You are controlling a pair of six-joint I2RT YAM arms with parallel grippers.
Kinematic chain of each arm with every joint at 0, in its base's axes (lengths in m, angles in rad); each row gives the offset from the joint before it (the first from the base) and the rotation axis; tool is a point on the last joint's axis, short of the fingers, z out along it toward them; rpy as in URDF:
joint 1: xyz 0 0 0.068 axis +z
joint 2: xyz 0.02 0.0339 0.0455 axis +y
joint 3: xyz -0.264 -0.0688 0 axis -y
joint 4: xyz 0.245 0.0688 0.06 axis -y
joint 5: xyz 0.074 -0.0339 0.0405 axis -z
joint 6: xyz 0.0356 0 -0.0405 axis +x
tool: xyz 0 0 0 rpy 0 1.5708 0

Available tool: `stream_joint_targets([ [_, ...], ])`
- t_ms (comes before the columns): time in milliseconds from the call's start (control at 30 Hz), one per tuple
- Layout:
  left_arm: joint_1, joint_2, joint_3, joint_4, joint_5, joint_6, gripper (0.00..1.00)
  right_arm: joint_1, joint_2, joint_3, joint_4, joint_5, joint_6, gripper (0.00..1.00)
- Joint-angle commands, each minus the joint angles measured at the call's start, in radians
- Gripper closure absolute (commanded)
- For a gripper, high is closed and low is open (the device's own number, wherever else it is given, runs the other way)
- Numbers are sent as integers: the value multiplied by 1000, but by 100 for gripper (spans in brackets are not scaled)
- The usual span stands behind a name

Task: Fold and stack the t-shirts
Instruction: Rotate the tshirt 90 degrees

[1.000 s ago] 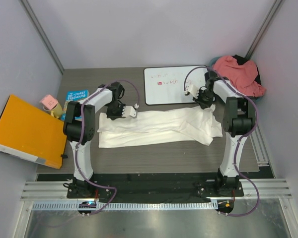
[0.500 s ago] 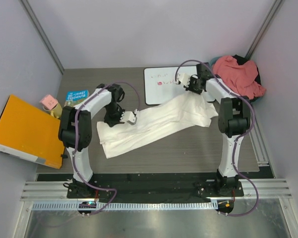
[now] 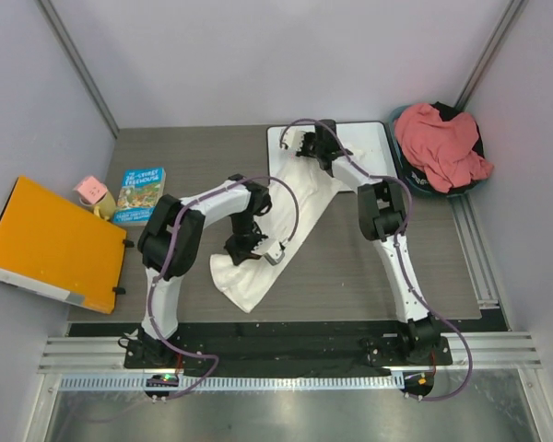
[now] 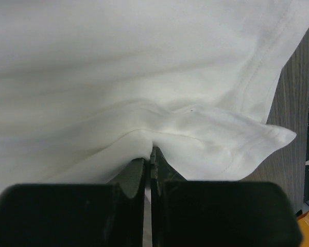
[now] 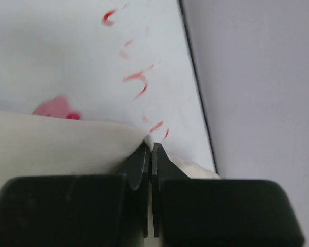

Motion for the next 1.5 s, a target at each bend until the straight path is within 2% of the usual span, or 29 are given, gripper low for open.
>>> stream_joint_targets([
  [0, -31, 20, -7, -157, 71, 59, 100, 45, 159, 233, 258, -6, 17, 99],
  [33, -37, 23, -8, -168, 84, 68, 100, 59, 186, 307, 272, 0, 22, 98],
  [100, -45, 22, -13, -189, 103, 88, 100, 74, 226, 329, 365, 14, 32, 85],
  [133, -43, 19, -11, -189, 123, 91, 100, 82, 226, 317, 387, 22, 37, 55],
  [167, -45, 5, -11, -185, 130, 90, 93, 93, 219, 303, 404, 37, 66, 37],
  [200, -43, -3, -16, -180, 135, 86, 79, 94, 193, 284, 423, 45, 83, 21],
  [233, -43, -13, -18, -165, 138, 86, 65, 99, 170, 236, 430, 51, 98, 1],
  [267, -40, -26, -22, -156, 140, 83, 52, 102, 150, 208, 442, 66, 121, 0],
  [333, -29, -61, -27, -137, 147, 74, 37, 103, 92, 144, 456, 100, 141, 0],
  [367, -26, -75, -25, -122, 152, 61, 26, 105, 72, 125, 460, 139, 176, 0],
  [500, 1, -141, 7, -74, 135, -22, 20, 105, -66, 51, 367, 203, 268, 0],
  [600, 34, -188, 24, -24, 123, -97, 20, 94, -206, -71, 231, 230, 341, 6],
  [700, 47, -222, -23, 21, 74, -114, 21, 93, -321, -162, 134, 220, 346, 11],
  [767, 47, -245, -74, 54, 49, -116, 21, 91, -370, -232, 74, 169, 345, 19],
  [800, 47, -253, -88, 82, 39, -116, 21, 91, -379, -255, 57, 161, 349, 26],
  [867, 49, -257, -113, 108, 11, -119, 22, 93, -381, -253, -22, 117, 379, 35],
  [1000, 60, -251, -116, 144, 2, -144, 23, 103, -337, -201, -49, 108, 414, 99],
  [1233, 93, -253, -151, 185, 5, -159, 26, 117, -217, -44, -90, 100, 457, 99],
  [1467, 109, -244, -150, 209, 12, -184, 26, 145, -174, -16, -112, 89, 468, 99],
])
